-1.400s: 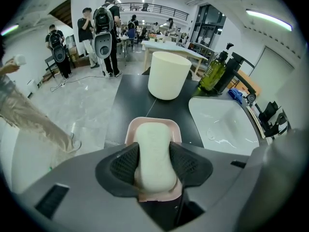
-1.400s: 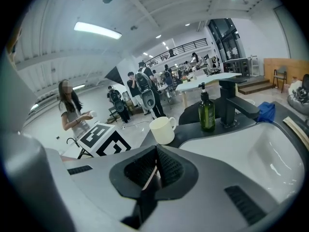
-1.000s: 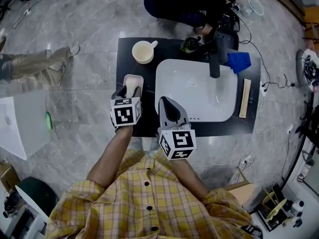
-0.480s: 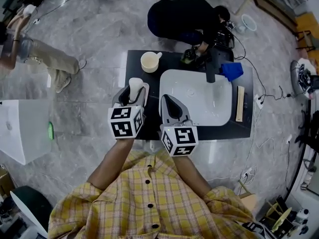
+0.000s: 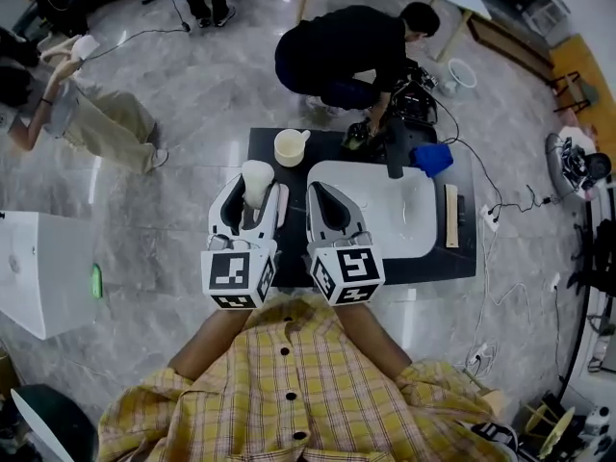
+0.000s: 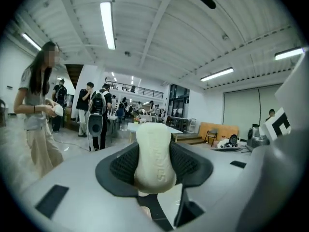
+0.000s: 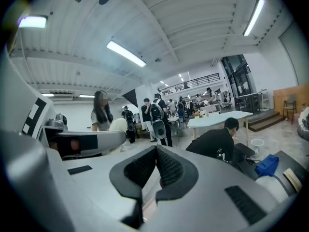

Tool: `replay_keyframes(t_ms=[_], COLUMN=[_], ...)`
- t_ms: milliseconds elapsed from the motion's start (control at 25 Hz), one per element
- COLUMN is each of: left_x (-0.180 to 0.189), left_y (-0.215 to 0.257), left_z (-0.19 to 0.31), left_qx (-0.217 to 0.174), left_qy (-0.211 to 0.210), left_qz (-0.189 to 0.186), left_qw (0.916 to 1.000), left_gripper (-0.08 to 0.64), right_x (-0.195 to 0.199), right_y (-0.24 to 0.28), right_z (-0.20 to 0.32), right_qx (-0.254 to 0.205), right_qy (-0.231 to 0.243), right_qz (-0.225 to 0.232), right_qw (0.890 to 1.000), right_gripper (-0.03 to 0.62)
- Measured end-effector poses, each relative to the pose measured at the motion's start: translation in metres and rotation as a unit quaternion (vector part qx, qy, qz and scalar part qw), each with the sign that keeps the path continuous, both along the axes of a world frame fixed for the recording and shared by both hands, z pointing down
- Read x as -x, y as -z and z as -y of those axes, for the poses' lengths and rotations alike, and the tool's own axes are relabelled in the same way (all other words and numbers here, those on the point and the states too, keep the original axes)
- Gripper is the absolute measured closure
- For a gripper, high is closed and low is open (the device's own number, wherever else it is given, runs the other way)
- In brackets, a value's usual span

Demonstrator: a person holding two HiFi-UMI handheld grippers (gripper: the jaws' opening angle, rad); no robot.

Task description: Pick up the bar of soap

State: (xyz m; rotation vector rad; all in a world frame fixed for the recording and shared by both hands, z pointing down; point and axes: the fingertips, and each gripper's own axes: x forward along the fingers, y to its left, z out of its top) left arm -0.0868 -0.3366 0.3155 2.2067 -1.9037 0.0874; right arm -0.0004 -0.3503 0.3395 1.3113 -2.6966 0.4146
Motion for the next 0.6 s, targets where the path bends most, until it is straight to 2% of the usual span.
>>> replay_keyframes(t_ms=[280, 600], left_x=[0.001, -0.006], left_y=[0.026, 0.033], left_z=[-0.009, -0.009], left_qx=[-0.066, -0.085], left_qy=[0.004, -0.006], left_qz=[0.037, 0.046], left_qw=[0.9971, 0.9953], left_gripper=[0.353, 0.353], right_x=[0.005, 0.010], right_y=[0.038, 0.051], right_z=[-0.004, -0.006], right_qx=[-0.047, -0.069], right_qy=[0.003, 0.010], right_qz=[0.016, 0.015], right_qw=[0.999, 0.997], right_gripper=[0.572, 0.572])
